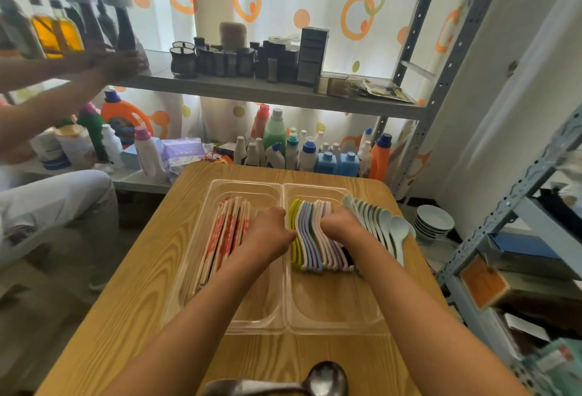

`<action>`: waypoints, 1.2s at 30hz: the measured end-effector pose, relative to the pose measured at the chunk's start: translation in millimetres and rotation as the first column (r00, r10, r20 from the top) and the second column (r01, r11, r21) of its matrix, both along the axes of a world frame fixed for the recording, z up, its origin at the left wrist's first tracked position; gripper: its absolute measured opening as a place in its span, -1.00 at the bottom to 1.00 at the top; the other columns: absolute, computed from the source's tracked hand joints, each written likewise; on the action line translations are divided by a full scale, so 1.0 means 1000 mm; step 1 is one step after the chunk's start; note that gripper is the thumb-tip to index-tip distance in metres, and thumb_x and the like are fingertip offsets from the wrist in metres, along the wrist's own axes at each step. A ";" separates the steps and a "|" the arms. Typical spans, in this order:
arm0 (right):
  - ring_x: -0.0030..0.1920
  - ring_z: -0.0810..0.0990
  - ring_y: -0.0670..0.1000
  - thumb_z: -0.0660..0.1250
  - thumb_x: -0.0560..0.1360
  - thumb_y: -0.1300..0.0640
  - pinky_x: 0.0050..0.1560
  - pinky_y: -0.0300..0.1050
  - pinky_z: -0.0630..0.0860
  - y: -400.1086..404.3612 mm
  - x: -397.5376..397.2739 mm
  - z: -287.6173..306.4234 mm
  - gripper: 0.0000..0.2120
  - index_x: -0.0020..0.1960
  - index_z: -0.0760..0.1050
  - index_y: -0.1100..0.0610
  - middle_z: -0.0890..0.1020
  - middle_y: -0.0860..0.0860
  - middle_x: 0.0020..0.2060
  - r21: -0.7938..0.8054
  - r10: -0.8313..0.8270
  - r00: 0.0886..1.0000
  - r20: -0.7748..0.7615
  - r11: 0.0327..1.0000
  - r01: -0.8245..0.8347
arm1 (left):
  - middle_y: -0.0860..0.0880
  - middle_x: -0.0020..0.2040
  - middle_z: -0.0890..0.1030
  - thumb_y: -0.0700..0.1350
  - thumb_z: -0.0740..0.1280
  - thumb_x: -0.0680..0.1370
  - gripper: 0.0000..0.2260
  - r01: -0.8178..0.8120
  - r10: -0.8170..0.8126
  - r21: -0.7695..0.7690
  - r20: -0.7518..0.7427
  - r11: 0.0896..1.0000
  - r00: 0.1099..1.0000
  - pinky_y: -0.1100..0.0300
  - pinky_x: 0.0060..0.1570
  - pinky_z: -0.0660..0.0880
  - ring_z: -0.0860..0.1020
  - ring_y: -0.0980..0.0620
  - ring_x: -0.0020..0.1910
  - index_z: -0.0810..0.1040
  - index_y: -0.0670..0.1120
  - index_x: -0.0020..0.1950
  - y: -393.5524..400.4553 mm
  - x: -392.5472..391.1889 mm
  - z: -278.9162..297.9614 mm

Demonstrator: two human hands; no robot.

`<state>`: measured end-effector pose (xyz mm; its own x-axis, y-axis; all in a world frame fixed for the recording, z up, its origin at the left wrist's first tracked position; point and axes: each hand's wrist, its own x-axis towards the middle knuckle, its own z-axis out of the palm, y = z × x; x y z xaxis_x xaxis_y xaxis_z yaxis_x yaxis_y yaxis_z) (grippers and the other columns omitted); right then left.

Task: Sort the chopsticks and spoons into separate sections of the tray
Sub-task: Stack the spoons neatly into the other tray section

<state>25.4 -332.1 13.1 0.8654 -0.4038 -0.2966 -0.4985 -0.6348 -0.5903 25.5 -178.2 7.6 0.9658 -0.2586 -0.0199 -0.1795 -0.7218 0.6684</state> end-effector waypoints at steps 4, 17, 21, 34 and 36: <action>0.09 0.57 0.12 0.24 0.55 0.21 -0.08 -0.11 0.44 -0.002 0.000 -0.002 -0.74 0.22 0.49 0.24 0.55 0.14 -0.01 0.031 -0.006 1.000 0.008 1.000 0.006 | -0.08 0.23 0.49 -0.08 0.35 0.53 -0.64 -0.001 -0.071 0.305 0.225 0.952 0.972 0.04 0.19 0.46 0.44 -0.06 0.21 0.44 -0.06 0.31 -0.010 -0.005 0.002; 0.33 0.49 0.19 0.11 0.66 0.21 0.13 -0.08 0.44 -0.005 -0.003 0.011 -0.64 0.40 0.40 0.30 0.51 0.22 0.33 0.111 -0.038 0.999 -0.029 0.993 0.041 | -0.04 0.04 0.58 0.12 0.42 0.45 -0.66 0.253 -0.524 0.696 0.205 0.672 0.827 -0.03 0.23 0.33 0.48 -0.05 0.11 0.54 -0.03 0.12 -0.041 -0.008 0.001; 0.30 0.51 0.16 0.05 0.67 0.24 0.25 -0.06 0.47 -0.009 -0.001 0.008 -0.65 0.39 0.40 0.33 0.51 0.24 0.31 0.100 -0.076 0.996 -0.042 0.992 0.080 | -0.05 0.05 0.58 0.06 0.37 0.52 -0.73 0.239 -0.536 0.709 0.228 0.663 0.813 -0.02 0.21 0.33 0.48 -0.05 0.09 0.54 -0.03 0.16 -0.042 -0.011 -0.003; 0.21 0.56 0.09 0.04 0.68 0.07 0.14 -0.09 0.48 -0.014 -0.001 0.000 -0.62 0.36 0.47 0.21 0.59 0.12 0.22 0.402 -0.149 0.989 0.007 0.906 0.134 | -0.03 0.05 0.56 0.06 0.37 0.51 -0.73 0.250 -0.505 0.683 0.201 0.687 0.839 0.02 0.20 0.38 0.50 -0.01 0.06 0.49 -0.01 0.15 -0.030 -0.007 -0.004; 0.20 0.57 0.09 0.05 0.66 0.01 0.26 0.00 0.49 -0.014 0.000 -0.003 -0.59 0.35 0.48 0.17 0.60 0.12 0.21 0.442 -0.159 0.987 0.021 0.887 0.134 | -0.01 0.03 0.55 0.07 0.38 0.50 -0.73 0.267 -0.500 0.656 0.195 0.706 0.843 0.03 0.18 0.41 0.50 0.00 0.05 0.50 0.00 0.13 -0.029 -0.007 -0.006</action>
<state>25.6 -346.4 10.5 0.8264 -0.3673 -0.4267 -0.5247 -0.2276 -0.8203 18.0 -206.9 1.6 0.7549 -0.6558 0.0044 -0.6556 -0.7548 -0.0219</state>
